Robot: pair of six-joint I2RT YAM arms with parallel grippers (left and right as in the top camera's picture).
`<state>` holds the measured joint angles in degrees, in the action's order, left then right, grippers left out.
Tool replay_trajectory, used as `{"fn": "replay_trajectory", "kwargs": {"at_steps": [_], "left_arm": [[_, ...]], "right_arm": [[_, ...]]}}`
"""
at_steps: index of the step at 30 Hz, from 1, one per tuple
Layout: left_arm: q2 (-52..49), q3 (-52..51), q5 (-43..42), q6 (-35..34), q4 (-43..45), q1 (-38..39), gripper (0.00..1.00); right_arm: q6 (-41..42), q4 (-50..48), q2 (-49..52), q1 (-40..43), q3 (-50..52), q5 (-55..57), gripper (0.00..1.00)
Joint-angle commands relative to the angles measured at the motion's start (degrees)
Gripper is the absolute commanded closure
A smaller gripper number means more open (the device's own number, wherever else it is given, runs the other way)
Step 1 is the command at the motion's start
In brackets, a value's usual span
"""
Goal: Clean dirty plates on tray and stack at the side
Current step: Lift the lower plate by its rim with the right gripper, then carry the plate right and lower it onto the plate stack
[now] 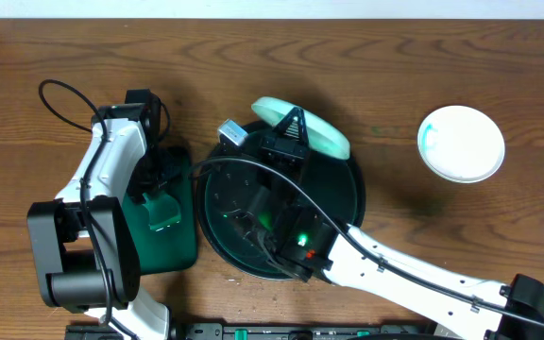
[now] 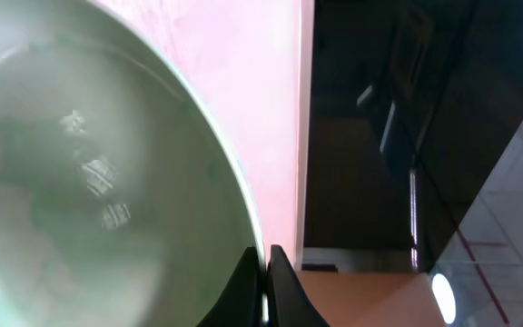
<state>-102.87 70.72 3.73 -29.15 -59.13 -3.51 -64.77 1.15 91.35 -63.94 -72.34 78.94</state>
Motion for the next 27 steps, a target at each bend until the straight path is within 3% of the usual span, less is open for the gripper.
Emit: {"fn": "replay_trajectory", "kwargs": {"at_steps": [1,4,7,12,16,22,27], "left_arm": [[-0.3,0.4,0.1,0.2,-0.4,-0.2,0.42],[-0.3,0.4,0.1,0.1,0.0,-0.2,0.42],[-0.3,0.4,0.1,0.2,-0.2,-0.2,0.42],[-0.3,0.4,0.1,0.1,0.0,-0.2,0.42],[-0.3,0.4,0.1,0.1,0.2,-0.2,0.42],[-0.3,0.4,0.1,0.1,0.3,-0.2,0.42],[-0.3,0.4,0.1,0.1,0.3,-0.2,0.42]], "right_arm": [[3.9,-1.2,0.6,0.1,-1.0,4.3,0.99],[14.2,4.7,1.0,1.7,-1.0,-1.4,0.99],[30.0,13.9,1.0,3.8,-1.0,-5.7,0.99],[52.2,27.6,1.0,6.8,-1.1,-22.7,0.99],[64.1,32.5,1.0,11.0,-3.0,-36.3,0.99],[77.2,38.6,1.0,22.5,-7.1,-51.2,0.99],[78.9,41.5,0.9,35.5,-7.9,-66.5,0.99]]}}
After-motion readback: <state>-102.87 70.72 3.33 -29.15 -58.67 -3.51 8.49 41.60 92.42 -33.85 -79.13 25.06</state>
